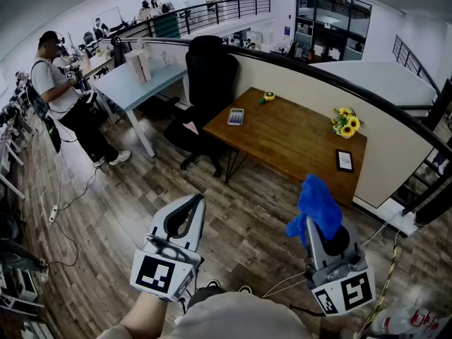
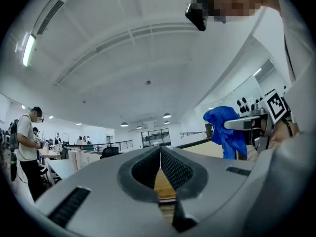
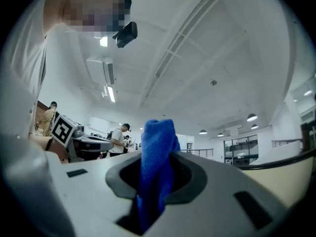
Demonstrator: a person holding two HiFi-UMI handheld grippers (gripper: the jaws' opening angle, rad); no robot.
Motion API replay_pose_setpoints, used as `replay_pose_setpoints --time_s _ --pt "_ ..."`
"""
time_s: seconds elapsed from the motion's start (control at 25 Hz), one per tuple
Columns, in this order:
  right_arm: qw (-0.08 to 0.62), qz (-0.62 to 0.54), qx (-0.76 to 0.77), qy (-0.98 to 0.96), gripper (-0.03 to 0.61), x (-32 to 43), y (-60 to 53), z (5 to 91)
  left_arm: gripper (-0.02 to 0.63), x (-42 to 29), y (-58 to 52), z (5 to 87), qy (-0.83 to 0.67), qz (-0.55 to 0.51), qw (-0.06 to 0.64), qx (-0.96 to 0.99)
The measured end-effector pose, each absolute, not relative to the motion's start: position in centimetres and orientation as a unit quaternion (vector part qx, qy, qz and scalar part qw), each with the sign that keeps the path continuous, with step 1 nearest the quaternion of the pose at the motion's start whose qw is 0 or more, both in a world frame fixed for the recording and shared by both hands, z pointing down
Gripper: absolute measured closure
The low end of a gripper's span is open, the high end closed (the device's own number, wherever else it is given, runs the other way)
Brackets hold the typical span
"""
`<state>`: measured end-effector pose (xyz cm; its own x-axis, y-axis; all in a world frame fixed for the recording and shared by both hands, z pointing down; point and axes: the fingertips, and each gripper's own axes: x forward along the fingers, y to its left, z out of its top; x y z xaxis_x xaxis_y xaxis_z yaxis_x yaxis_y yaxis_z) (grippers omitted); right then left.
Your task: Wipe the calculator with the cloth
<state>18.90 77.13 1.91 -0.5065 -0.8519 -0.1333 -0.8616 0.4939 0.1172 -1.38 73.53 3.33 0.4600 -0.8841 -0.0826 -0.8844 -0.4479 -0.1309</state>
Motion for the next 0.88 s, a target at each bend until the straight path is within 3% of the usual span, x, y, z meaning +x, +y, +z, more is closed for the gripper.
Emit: replay_pose_setpoints --time_s 0.28,0.88 --pt "0.055 0.066 -0.5 0.862 0.492 19.6 77.0 1.9 0.604 -1.3 73.6 3.6 0.517 -0.001 0.073 -0.853" --pt "0.034 0.037 -0.486 0.873 0.487 20.0 75.7 3.8 0.604 0.0 72.7 4.1 0.517 -0.008 0.074 -0.853"
